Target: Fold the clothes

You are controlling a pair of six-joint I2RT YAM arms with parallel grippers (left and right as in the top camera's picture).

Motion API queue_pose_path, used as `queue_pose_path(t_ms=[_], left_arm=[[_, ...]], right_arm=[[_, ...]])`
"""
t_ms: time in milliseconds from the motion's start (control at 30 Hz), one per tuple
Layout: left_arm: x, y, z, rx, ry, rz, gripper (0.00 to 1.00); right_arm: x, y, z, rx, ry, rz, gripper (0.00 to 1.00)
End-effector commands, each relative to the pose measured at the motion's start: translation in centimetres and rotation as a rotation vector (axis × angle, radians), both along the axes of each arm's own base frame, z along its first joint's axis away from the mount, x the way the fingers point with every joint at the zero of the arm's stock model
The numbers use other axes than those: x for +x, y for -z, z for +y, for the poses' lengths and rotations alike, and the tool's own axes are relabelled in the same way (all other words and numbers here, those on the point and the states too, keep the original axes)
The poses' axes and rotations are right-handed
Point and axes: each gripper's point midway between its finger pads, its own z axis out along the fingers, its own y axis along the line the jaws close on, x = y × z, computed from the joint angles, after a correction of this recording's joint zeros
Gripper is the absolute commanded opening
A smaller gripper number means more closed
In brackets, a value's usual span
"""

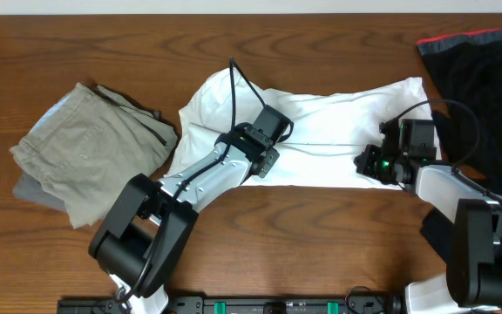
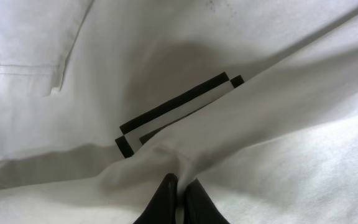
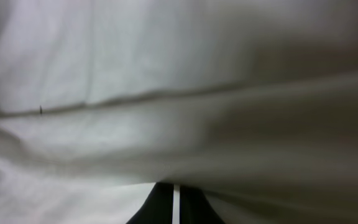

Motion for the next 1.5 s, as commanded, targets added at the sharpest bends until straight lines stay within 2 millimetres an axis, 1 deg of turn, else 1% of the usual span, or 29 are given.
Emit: queue_pose_path(t_ms=[0,200,267,333,400,433,500,567,600,700,867,967,1000,1067,1133,1200,1300,1400,1467], left_arm=[[0.5,-0.3,-0.3,-0.005,-0.011,-0.012,0.07],[0.6,-0.4,-0.4,-0.008,-0.011,-0.016,0.07],[0.7,-0.4,-0.4,-0.009,-0.011,-0.018,0.08],[0.7,-0.4,-0.4,-0.009,-0.011,-0.018,0.09],[0.7,-0.4,-0.4,-0.009,-0.011,-0.018,0.09],[0.7,-0.4,-0.4,-0.009,-0.011,-0.018,0.09],[0.7,-0.4,-0.4,-0.009,-0.011,-0.018,0.09],[0.7,-0.4,-0.4,-0.009,-0.011,-0.018,0.09],[0.7,-0.4,-0.4,-0.009,-0.011,-0.018,0.09],[0.7,-0.4,-0.4,-0.009,-0.011,-0.019,0.09],[0.7,-0.4,-0.4,-0.009,-0.011,-0.018,0.09],[0.7,-0.4,-0.4,-0.010,-0.010,-0.019,0.10],[0.7,-0.4,-0.4,-0.010,-0.011,-0.019,0.10],[0.7,-0.4,-0.4,-0.011,-0.011,-0.020,0.13],[0.8,-0.5,-0.5,-0.012,-0.011,-0.023,0.14],[0.8,-0.5,-0.5,-0.014,-0.011,-0.025,0.14],[0.8,-0.5,-0.5,-0.015,-0.012,-0.025,0.14],[0.8,-0.5,-0.5,-0.016,-0.015,-0.024,0.14],[0.8,-0.5,-0.5,-0.017,-0.017,-0.024,0.14]], right_arm=[[0.5,0.1,0.2,0.006,0.016,-0.016,0.05],[3.3,-1.2,-1.1,-0.061,0.054,-0.145,0.05],[3.8,-1.6,-1.0,-0.052,0.053,-0.168,0.06],[3.8,-1.6,-0.8,-0.043,0.048,-0.168,0.08],[3.6,-1.5,-1.0,-0.047,0.048,-0.161,0.13],[3.6,-1.5,-1.2,-0.054,0.041,-0.164,0.13],[3.7,-1.5,-2.2,-0.074,0.042,-0.174,0.15],[3.7,-1.3,-3.9,-0.092,0.086,-0.167,0.15],[3.5,-1.1,-5.0,-0.103,0.117,-0.154,0.15],[2.6,-0.6,-7.3,-0.095,0.181,-0.107,0.14],[-0.2,0.1,-8.5,0.028,0.205,-0.008,0.13],[-1.5,0.6,-10.0,0.045,0.258,0.044,0.14],[-1.8,0.7,-10.3,0.048,0.270,0.054,0.14],[-2.0,0.7,-10.9,0.048,0.289,0.061,0.18],[-1.7,0.6,-11.2,0.042,0.294,0.044,0.20],[-0.8,0.2,-11.6,0.030,0.294,-0.001,0.20],[0.9,-0.8,-12.3,0.009,0.299,-0.089,0.13],[2.9,-2.3,-13.2,-0.001,0.323,-0.191,0.09],[4.0,-3.3,-13.6,-0.001,0.337,-0.252,0.09]])
